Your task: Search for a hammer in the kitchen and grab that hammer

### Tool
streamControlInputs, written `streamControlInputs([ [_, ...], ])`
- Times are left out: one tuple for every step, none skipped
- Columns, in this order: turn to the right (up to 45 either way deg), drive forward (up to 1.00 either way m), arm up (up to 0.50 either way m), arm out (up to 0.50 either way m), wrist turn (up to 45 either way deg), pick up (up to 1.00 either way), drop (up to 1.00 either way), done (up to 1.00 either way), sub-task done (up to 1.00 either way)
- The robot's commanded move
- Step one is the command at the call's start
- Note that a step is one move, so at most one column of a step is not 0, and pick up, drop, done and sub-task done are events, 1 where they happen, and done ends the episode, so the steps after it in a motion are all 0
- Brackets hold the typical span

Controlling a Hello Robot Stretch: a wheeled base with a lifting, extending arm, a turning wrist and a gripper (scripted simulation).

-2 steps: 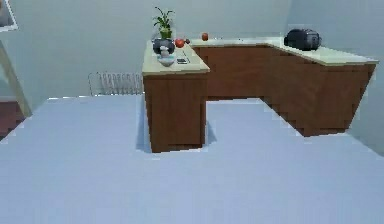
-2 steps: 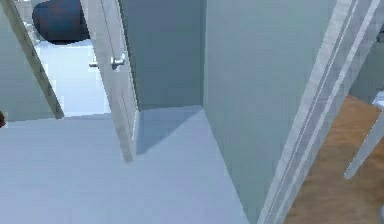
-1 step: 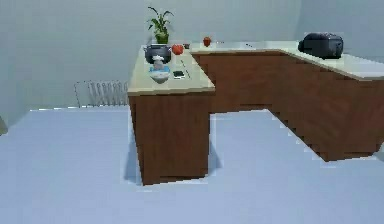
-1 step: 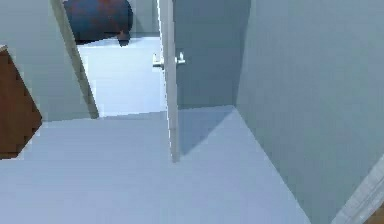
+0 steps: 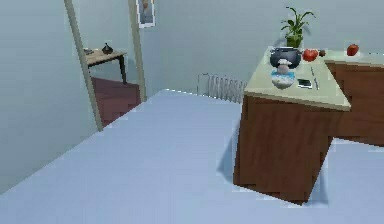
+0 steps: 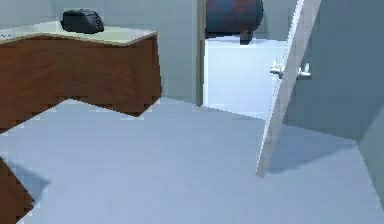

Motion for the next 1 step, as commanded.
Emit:
streamControlInputs([
  [0.0, 1.0, 0.0, 0.0, 0.0, 0.0, 0.0, 0.0, 0.0],
])
